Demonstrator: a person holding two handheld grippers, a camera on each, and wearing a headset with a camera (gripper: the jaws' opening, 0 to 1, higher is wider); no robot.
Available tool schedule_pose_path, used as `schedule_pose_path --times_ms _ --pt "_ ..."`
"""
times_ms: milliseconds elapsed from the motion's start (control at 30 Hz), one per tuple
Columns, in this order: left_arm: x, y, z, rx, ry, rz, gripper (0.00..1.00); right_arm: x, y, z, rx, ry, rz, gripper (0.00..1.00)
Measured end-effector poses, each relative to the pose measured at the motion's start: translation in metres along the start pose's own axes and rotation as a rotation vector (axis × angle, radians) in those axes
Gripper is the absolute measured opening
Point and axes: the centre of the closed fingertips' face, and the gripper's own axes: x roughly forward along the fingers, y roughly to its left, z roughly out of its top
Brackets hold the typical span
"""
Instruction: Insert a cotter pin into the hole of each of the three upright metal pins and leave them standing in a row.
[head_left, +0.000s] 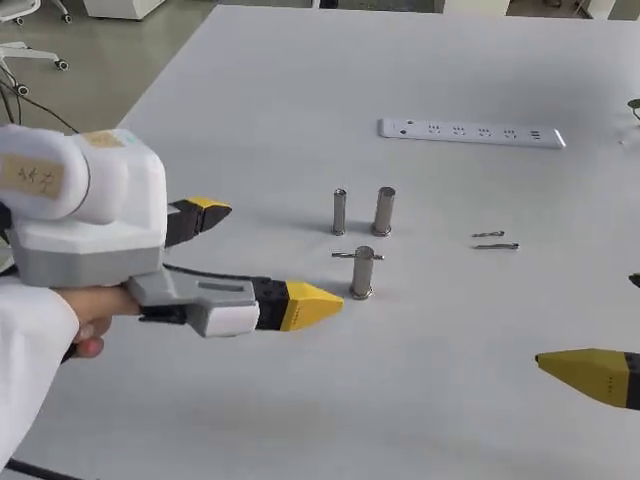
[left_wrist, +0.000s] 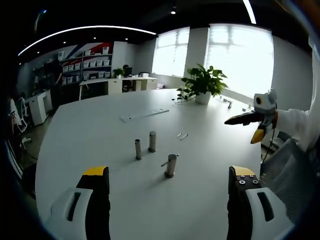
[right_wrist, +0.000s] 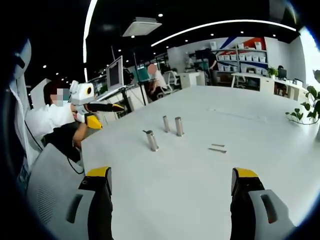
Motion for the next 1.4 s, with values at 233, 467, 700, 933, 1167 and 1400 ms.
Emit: schedule_pose_path --times_ms 233,467,700,933,1167,1400 --pt "0.026 0.018 0.023 0.006 -0.019 -0.011 0.94 0.000 -0.005 -0.004 0.006 0.012 -0.001 0.96" --pt "0.048 0.054 0.041 0.011 -0.039 0.091 0.81 0.001 -0.007 -0.009 0.006 0.028 -0.008 0.94" --pt "0.083 0.065 0.035 0.047 -0.016 0.011 0.67 0.003 -0.011 -0.011 -0.015 0.037 -0.012 0.93" --pt "0.114 0.073 0.017 0.098 0.052 -0.025 0.60 0.002 -0.017 -0.012 -0.006 0.047 -0.021 0.92" --pt "0.139 0.079 -0.006 0.147 0.119 -0.046 0.48 0.000 -0.019 -0.010 -0.001 0.043 -0.025 0.91" --pt "0.151 0.078 -0.016 0.142 0.141 -0.049 0.40 -0.003 -0.024 0.000 0.022 -0.002 -0.039 0.87"
